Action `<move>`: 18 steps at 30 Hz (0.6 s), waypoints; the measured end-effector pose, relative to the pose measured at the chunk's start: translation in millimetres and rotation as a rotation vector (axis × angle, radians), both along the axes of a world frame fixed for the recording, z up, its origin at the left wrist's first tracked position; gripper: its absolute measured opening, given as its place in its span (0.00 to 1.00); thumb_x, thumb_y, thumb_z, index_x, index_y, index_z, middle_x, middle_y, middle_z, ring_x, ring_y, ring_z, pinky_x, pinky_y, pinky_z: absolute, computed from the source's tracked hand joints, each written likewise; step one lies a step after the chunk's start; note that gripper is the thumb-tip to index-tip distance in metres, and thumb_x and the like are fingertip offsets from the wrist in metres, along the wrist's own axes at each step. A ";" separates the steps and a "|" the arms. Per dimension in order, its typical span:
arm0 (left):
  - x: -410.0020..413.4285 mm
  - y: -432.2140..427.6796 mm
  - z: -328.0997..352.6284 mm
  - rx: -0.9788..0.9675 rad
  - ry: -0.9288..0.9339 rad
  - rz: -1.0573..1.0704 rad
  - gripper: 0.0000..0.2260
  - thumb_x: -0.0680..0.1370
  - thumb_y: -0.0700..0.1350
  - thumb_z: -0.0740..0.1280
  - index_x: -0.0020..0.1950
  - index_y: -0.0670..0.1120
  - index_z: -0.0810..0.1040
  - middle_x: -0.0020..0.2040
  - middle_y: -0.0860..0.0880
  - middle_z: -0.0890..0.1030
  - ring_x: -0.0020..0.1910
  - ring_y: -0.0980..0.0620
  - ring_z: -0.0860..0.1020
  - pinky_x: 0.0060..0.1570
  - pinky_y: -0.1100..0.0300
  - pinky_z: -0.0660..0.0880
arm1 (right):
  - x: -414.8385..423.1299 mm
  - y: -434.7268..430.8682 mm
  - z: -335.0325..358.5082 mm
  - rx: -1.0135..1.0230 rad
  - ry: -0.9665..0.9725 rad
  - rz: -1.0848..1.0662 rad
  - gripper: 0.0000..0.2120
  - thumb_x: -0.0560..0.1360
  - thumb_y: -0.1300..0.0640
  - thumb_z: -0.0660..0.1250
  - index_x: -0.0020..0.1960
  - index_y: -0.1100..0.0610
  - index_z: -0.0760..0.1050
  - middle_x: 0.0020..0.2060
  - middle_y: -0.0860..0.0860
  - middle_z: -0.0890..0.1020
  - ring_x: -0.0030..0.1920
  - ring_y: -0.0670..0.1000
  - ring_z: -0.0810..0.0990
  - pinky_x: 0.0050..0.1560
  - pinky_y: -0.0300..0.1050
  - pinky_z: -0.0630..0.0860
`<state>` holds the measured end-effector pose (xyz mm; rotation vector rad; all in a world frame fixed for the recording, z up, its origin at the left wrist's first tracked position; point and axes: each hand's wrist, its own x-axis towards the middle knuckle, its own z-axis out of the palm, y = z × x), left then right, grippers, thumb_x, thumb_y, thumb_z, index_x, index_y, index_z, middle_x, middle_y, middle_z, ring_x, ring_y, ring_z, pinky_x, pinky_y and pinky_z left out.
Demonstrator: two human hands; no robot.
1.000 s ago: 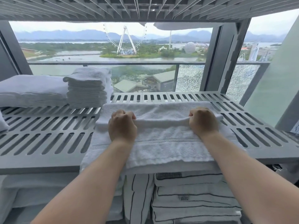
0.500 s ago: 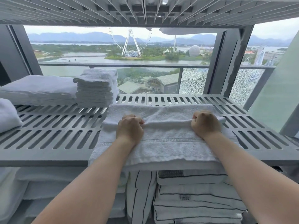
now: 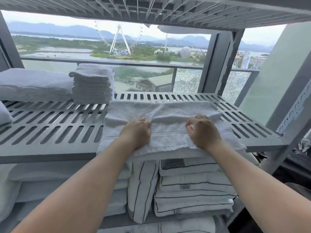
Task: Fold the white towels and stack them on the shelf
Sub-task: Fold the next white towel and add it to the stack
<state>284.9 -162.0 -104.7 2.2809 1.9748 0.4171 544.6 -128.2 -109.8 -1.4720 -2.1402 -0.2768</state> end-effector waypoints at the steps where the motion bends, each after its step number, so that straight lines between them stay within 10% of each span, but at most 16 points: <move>1: 0.8 -3.1 0.5 -0.009 -0.007 -0.004 0.22 0.85 0.49 0.51 0.79 0.48 0.64 0.81 0.48 0.60 0.80 0.50 0.57 0.77 0.53 0.53 | 1.5 -4.8 -0.6 0.006 -0.005 0.012 0.08 0.78 0.57 0.65 0.50 0.58 0.81 0.46 0.55 0.82 0.50 0.55 0.79 0.54 0.50 0.78; 9: 16.2 -36.8 3.8 -0.082 0.033 -0.069 0.26 0.81 0.66 0.55 0.77 0.60 0.65 0.81 0.50 0.58 0.80 0.48 0.57 0.75 0.46 0.57 | 22.1 -28.6 -13.5 -0.162 0.057 0.132 0.16 0.79 0.44 0.60 0.56 0.53 0.79 0.52 0.50 0.81 0.50 0.52 0.79 0.45 0.44 0.71; 14: 22.5 -58.2 2.5 -0.085 0.092 -0.092 0.40 0.71 0.78 0.55 0.79 0.63 0.58 0.82 0.53 0.55 0.80 0.47 0.54 0.76 0.44 0.53 | 44.7 -46.7 -24.7 -0.135 -0.202 0.198 0.39 0.74 0.23 0.49 0.74 0.46 0.67 0.74 0.49 0.70 0.72 0.52 0.70 0.71 0.54 0.66; 18: 27.9 -70.1 -1.3 -0.119 0.231 -0.068 0.49 0.67 0.73 0.68 0.82 0.60 0.49 0.83 0.53 0.49 0.81 0.48 0.51 0.78 0.45 0.50 | 54.4 -52.1 -31.7 -0.076 -0.240 0.247 0.38 0.73 0.29 0.63 0.76 0.47 0.63 0.76 0.49 0.68 0.75 0.52 0.66 0.75 0.53 0.61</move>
